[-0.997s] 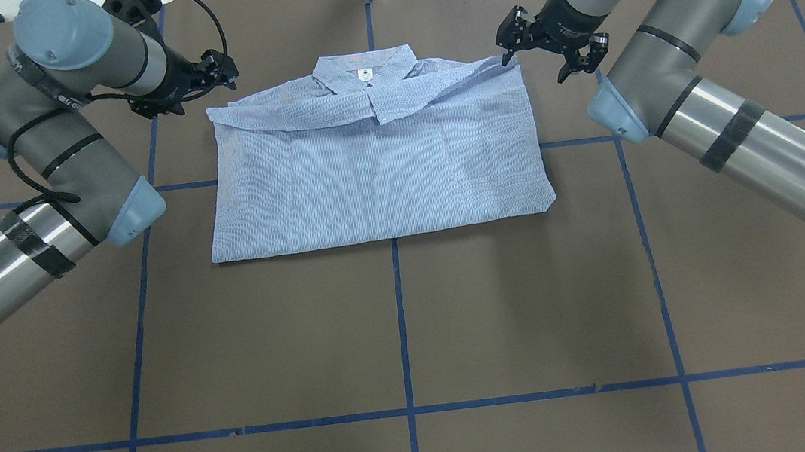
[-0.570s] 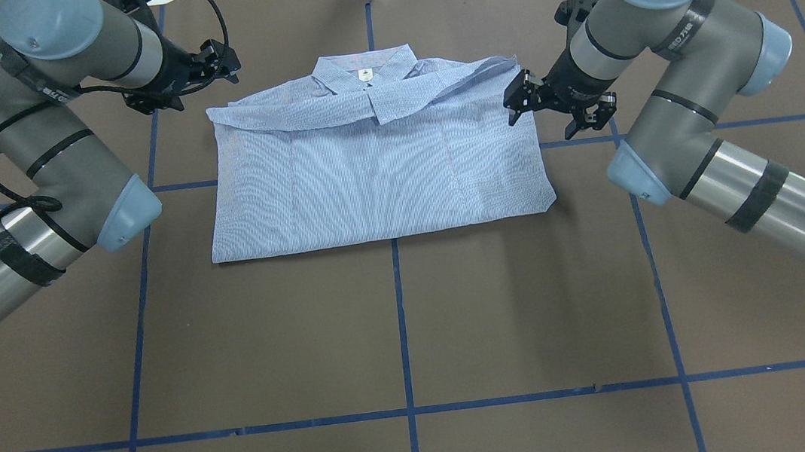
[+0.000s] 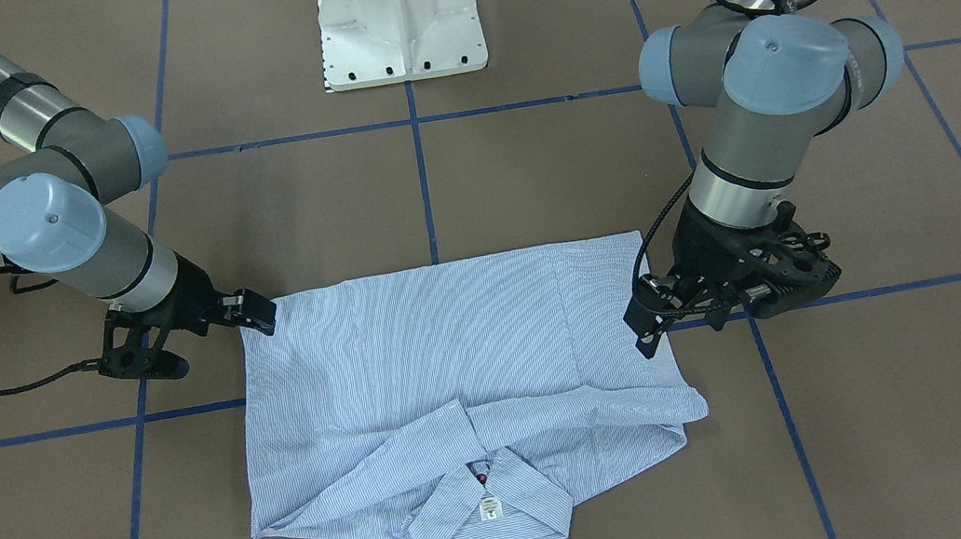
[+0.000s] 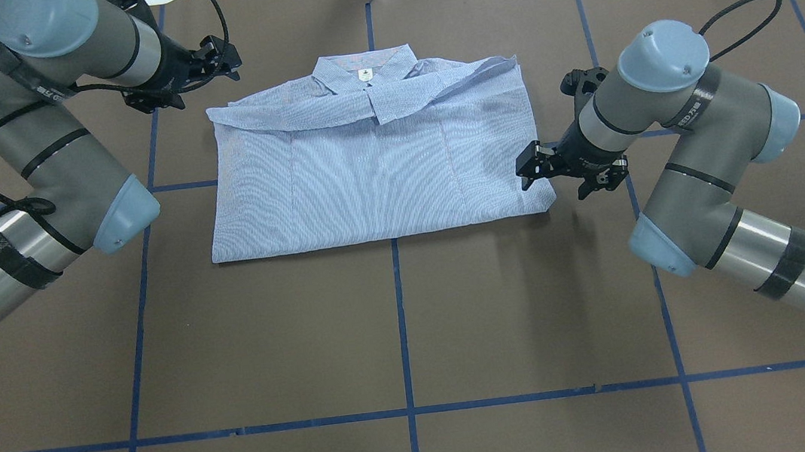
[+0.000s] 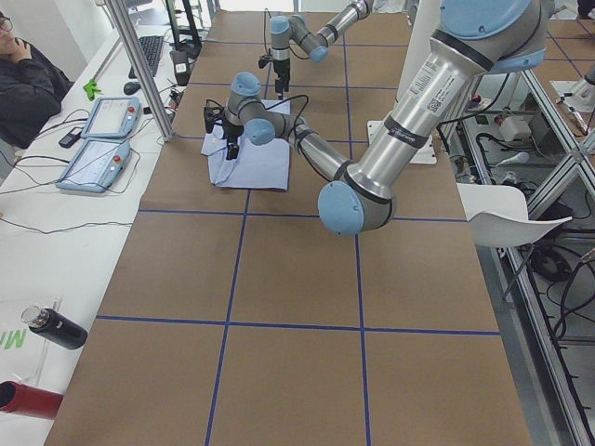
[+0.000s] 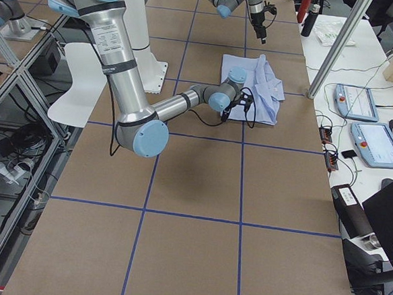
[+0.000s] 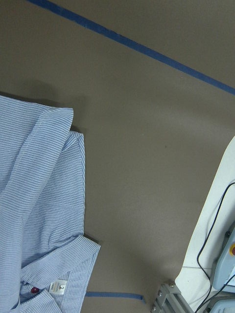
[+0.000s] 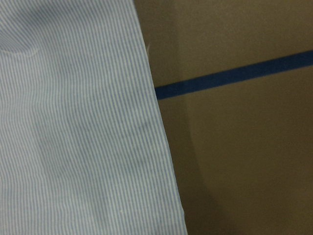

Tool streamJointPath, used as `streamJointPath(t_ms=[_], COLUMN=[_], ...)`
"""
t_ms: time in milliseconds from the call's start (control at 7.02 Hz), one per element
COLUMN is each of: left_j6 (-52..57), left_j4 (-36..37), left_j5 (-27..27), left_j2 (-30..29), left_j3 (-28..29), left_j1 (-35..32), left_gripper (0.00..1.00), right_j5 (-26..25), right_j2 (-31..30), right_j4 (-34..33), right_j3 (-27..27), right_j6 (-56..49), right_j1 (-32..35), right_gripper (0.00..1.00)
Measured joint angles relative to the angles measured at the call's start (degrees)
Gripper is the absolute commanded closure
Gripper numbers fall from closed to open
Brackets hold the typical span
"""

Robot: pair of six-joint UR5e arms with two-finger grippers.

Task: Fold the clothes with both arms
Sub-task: 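Move the right gripper down the shirt side edge to the corner nearest the robot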

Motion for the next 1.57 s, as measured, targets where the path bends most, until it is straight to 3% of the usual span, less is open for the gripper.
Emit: streamJointPath(t_ms=[570,1282,1567], left_j6=[-0.01,-0.02,-0.02], left_j4=[1.87,2.81,2.84], left_j5=[0.05,0.07,0.07], left_j2=[0.10,0.15,0.15], left_j3=[-1.86,-2.42,-2.58], left_j1=[0.00,0.00,0.00], left_gripper=[0.01,0.01,0.01], right_j5=[-0.40,0.65,1.46], right_j2=[-0.11,-0.27,-5.37], right_j4=[-0.01,-0.06,-0.04], right_j3=[-0.30,0.91,7.04], right_j6=[-0.07,-0.24,-0.21], right_j1=[-2.04,-1.22,-1.57], right_gripper=[1.00,1.00,1.00])
